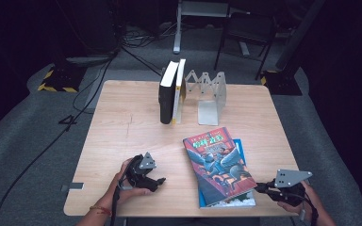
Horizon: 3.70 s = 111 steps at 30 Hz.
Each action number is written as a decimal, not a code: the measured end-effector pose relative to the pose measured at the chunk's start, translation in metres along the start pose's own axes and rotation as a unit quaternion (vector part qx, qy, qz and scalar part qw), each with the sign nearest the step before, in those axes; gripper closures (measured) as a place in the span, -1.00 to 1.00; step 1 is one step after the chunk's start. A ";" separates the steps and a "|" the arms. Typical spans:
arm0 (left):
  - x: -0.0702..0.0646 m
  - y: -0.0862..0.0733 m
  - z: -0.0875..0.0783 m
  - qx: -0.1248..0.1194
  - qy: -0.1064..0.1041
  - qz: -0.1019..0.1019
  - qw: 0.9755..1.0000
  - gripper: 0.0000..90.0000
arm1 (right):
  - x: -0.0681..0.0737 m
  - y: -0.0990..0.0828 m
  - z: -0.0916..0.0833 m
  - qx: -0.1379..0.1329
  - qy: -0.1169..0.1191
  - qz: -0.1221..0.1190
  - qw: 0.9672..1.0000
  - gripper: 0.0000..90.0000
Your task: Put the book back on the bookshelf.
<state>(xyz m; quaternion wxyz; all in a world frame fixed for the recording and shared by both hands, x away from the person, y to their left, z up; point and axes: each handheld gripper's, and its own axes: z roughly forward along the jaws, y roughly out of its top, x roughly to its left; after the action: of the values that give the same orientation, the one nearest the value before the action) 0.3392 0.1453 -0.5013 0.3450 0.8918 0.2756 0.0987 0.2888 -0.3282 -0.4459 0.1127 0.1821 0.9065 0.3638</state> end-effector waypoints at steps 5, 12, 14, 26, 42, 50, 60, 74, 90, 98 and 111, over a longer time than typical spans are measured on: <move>-0.002 0.002 0.001 0.002 0.003 -0.006 1.000 -0.60 | 0.000 0.003 0.003 -0.013 0.018 0.007 1.000 0.38; -0.002 0.002 0.002 0.000 0.001 -0.003 1.000 -0.60 | 0.001 0.007 0.008 -0.034 0.057 0.045 0.997 -0.13; -0.002 0.003 0.003 0.000 0.000 -0.002 1.000 -0.60 | -0.002 0.008 0.008 -0.052 0.069 0.072 0.994 -0.15; -0.005 0.031 0.029 -0.006 0.004 -0.003 1.000 -0.60 | -0.011 0.009 0.011 -0.054 0.075 0.130 0.987 -0.15; 0.008 0.065 0.061 -0.014 0.014 -0.016 1.000 -0.61 | -0.029 0.013 -0.002 -0.019 0.024 0.107 0.994 -0.11; 0.008 0.077 0.069 -0.009 0.011 -0.015 1.000 -0.55 | -0.053 0.042 0.039 0.032 0.011 0.096 0.995 -0.22; 0.008 0.082 0.075 -0.016 0.008 -0.014 1.000 -0.51 | -0.071 0.044 0.061 0.032 0.068 0.117 0.990 -0.36; 0.010 0.081 0.074 -0.023 0.006 -0.010 1.000 -0.34 | -0.055 0.058 0.058 0.015 0.005 0.051 0.999 -0.06; 0.015 0.083 0.075 -0.043 0.034 -0.019 0.998 -0.18 | -0.056 0.069 0.054 -0.068 0.065 0.040 0.995 0.71; 0.016 0.086 0.078 -0.036 0.043 -0.016 0.998 -0.15 | -0.060 0.069 0.058 0.012 0.013 0.063 0.998 -0.05; 0.017 0.089 0.079 -0.059 0.035 -0.014 0.998 -0.14 | -0.067 0.076 0.081 0.043 0.018 0.073 0.996 -0.38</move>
<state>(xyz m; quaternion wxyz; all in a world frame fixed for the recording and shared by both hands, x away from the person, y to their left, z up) 0.4200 0.0563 -0.5004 0.3886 0.8618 0.2937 0.1417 0.3960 -0.2547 -0.4450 0.0618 0.2456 0.9077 0.3347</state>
